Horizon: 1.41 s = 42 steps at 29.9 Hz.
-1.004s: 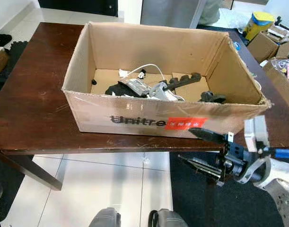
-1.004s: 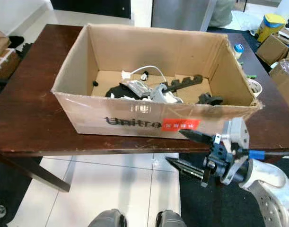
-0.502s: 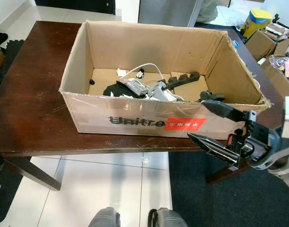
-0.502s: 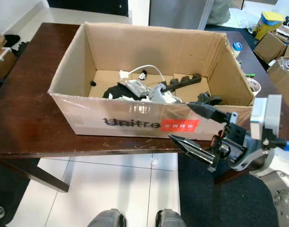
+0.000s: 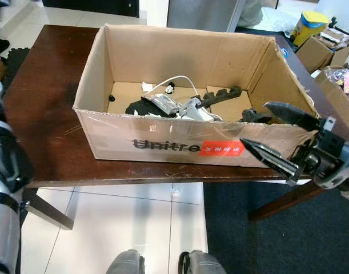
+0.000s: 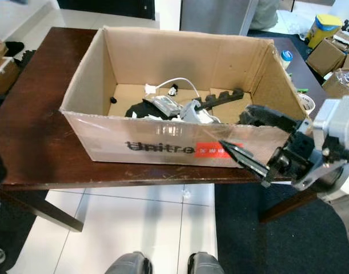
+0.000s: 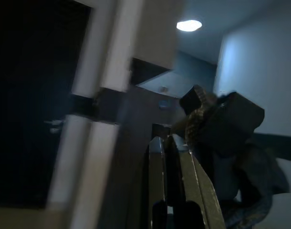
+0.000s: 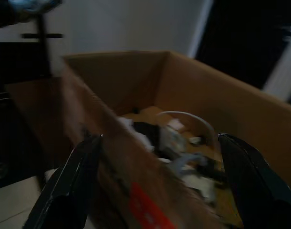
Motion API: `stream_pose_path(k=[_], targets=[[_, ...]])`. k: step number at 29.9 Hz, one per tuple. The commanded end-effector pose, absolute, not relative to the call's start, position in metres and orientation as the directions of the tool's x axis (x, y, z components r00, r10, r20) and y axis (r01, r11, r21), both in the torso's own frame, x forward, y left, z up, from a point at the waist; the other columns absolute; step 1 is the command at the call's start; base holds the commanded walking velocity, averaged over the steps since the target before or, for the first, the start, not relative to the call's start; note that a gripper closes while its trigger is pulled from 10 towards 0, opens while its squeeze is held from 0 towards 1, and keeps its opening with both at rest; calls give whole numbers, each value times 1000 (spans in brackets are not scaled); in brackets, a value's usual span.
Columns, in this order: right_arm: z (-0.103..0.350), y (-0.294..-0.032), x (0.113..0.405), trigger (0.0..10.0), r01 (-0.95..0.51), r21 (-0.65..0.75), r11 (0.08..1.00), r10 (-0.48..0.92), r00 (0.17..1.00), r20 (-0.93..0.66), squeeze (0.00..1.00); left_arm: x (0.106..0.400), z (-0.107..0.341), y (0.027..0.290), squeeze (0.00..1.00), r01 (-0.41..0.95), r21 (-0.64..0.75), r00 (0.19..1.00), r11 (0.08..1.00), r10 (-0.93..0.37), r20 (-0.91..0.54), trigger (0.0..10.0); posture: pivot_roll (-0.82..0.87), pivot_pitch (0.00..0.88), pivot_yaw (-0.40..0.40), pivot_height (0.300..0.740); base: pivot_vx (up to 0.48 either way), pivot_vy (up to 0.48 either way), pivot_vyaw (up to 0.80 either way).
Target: Picking trash to rubbish bin
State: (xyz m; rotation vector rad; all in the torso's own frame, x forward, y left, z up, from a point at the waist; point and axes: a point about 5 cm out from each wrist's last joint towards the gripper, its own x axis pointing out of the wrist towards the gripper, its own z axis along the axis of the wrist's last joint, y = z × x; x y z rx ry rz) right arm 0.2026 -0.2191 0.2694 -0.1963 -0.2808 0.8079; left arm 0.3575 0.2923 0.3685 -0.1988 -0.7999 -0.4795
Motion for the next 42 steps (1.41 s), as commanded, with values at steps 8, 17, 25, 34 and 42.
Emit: stream_pose_path(k=[8, 17, 25, 34, 42], targets=[[275, -226, 206, 10000, -634, -272, 724, 686, 703, 188, 0, 366, 332, 236, 0, 728, 187, 461, 659, -673, 579, 10000, 75, 89, -19, 740, 0, 0, 0], [270, -215, 200, 10000, -703, -234, 671, 740, 656, 152, 0, 376, 317, 201, 0, 766, 147, 454, 626, -689, 565, 10000, 71, 95, -19, 740, 0, 0, 0], [269, -212, 197, 10000, -725, -226, 651, 758, 638, 138, 0, 387, 309, 171, 0, 725, 116, 531, 679, -658, 534, 10000, 66, 98, -19, 740, 0, 0, 0], [270, -211, 196, 10000, -726, -224, 650, 759, 637, 136, 0, 392, 295, 150, 1000, 704, 160, 576, 692, -688, 442, 10000, 66, 98, -19, 740, 0, 0, 0], [270, -211, 195, 10000, -725, -219, 653, 756, 641, 131, 0, 389, 297, 148, 1000, 709, 169, 555, 684, -690, 465, 10000, 61, 104, -16, 740, 0, 0, 0]])
